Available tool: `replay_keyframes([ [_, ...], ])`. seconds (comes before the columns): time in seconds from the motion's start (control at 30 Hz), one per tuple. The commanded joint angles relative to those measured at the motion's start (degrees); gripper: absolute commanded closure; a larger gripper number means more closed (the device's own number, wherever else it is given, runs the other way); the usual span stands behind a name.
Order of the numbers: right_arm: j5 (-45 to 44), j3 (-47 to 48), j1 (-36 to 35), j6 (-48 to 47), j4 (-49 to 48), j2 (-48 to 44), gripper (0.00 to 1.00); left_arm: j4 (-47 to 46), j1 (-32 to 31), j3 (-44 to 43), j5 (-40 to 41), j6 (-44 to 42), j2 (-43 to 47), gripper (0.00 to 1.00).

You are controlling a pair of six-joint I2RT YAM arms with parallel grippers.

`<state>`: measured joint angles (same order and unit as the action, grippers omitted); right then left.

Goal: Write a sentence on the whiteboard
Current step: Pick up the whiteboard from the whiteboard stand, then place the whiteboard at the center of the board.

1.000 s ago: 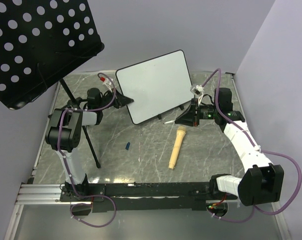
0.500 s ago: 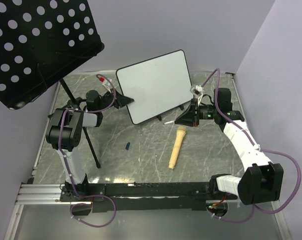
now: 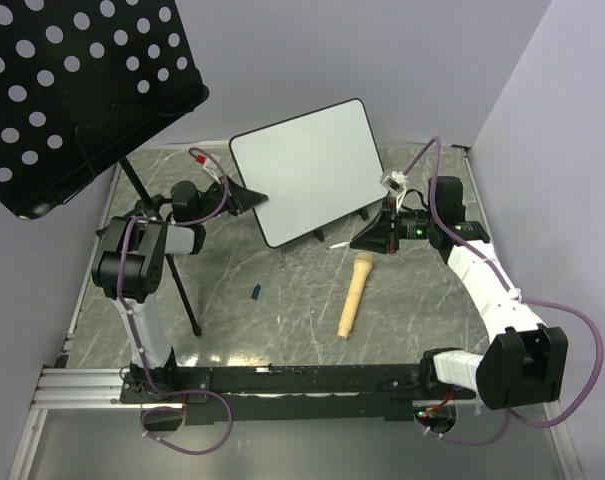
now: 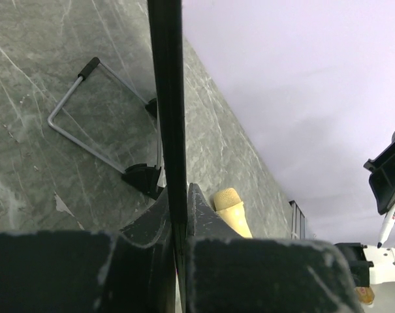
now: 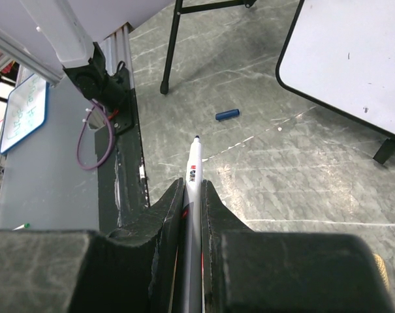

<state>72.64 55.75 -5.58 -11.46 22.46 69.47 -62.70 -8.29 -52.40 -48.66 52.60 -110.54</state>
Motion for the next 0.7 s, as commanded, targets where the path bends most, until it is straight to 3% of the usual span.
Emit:
replay_keyframes([
  [0.0, 2.0, 1.6, 0.4, -1.7, -0.1, -0.8, 1.0, -15.3, -0.6, -3.2, 2.0, 2.0, 5.6, 0.99],
  [0.47, 2.6, 2.0, 0.4, -2.2, 0.7, -1.9, 1.0, -10.1, -4.9, -3.7, 4.5, -0.1, 11.2, 0.99],
  [0.67, 2.9, 2.3, 0.4, -2.9, 1.4, -2.6, 1.0, -10.2, -7.1, 0.0, 4.7, -0.8, 13.2, 0.99],
])
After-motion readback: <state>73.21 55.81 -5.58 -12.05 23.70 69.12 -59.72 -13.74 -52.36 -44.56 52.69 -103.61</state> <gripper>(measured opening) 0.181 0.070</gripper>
